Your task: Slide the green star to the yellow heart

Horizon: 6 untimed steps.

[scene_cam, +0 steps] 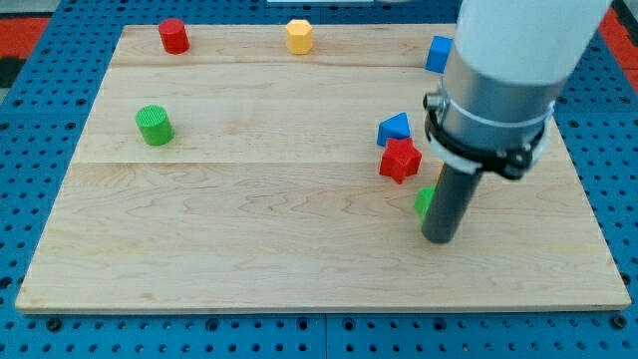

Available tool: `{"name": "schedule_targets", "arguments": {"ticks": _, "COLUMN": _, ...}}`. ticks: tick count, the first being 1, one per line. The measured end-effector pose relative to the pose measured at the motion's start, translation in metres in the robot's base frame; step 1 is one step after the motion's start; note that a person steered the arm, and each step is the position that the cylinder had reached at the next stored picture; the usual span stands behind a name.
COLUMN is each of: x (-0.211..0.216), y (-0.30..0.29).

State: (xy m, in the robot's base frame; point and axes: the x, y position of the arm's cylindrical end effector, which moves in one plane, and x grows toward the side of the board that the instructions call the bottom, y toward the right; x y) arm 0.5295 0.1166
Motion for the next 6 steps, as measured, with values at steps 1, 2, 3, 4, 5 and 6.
{"name": "schedule_targets", "arguments": {"ticks": 1, "x": -0.001, "y": -0.036}}
{"name": "schedule_targets", "arguments": {"ticks": 2, "x": -0.001, "y": -0.036}}
{"name": "schedule_targets", "arguments": {"ticks": 3, "x": -0.03, "y": -0.009}}
{"name": "schedule_targets", "arguments": {"ticks": 4, "x": -0.054, "y": -0.002}}
{"name": "schedule_targets", "arguments": {"ticks": 5, "x": -0.054, "y": -0.001}}
{"name": "schedule_targets", "arguments": {"ticks": 6, "x": -0.046, "y": 0.0}}
